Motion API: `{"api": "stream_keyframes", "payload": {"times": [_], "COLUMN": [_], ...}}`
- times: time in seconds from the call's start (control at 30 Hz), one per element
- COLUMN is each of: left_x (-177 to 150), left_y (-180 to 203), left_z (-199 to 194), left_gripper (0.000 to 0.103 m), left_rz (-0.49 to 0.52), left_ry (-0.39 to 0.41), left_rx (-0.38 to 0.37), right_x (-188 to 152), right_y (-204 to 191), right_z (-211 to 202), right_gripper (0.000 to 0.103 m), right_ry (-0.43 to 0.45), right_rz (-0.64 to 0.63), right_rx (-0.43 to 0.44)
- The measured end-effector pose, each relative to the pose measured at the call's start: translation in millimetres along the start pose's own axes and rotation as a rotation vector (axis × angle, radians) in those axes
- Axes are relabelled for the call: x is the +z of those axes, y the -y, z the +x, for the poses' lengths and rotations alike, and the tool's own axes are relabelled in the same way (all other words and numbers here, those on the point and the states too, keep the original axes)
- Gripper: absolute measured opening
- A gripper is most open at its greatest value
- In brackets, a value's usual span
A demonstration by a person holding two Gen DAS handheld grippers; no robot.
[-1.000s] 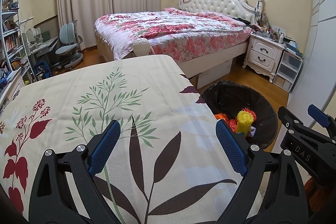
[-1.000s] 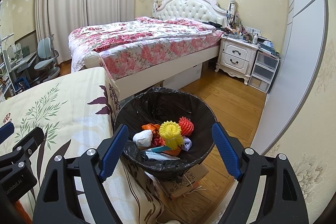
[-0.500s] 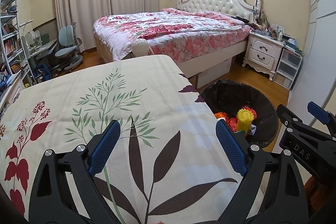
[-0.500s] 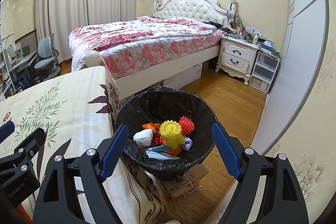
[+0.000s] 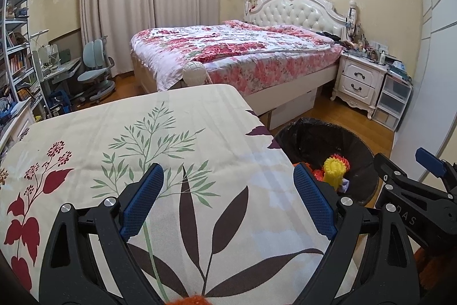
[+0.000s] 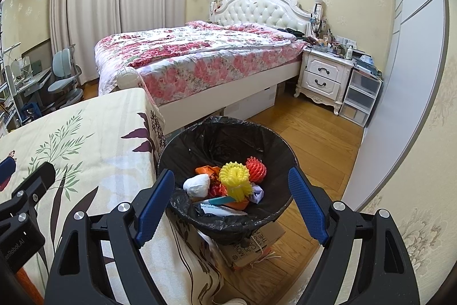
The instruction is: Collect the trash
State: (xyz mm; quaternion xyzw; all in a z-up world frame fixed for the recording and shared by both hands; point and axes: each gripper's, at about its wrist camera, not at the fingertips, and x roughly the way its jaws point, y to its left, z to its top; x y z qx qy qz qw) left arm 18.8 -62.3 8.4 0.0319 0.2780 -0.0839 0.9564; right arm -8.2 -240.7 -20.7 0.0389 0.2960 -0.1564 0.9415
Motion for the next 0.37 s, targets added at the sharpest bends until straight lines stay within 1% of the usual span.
{"api": "stream_keyframes", "payload": {"times": [0.13,0.27,0.37], "left_x": [0.9,0.9,-1.0], "left_y": [-6.9,-22.2,-39.9], "left_z": [0.9,2.9,6.8], "left_gripper": [0.090,0.090,0.090], "left_rz": [-0.009,-0.022,-0.039], "left_ry": [0.000,-0.004,-0.030], "left_rx": [0.013,0.064,0.095], "right_x": [0.3,1.2,2.5], "right_y": [-5.0,-19.5,-37.7], "right_z": [-1.1,-1.6,1.3], "right_gripper": [0.079,0.079,0.079], "right_ry": [-0.001,-0.002,-0.007], "right_rz": [-0.007,-0.026,-0.054], "right_rx": [0.008,0.031,0.062]}}
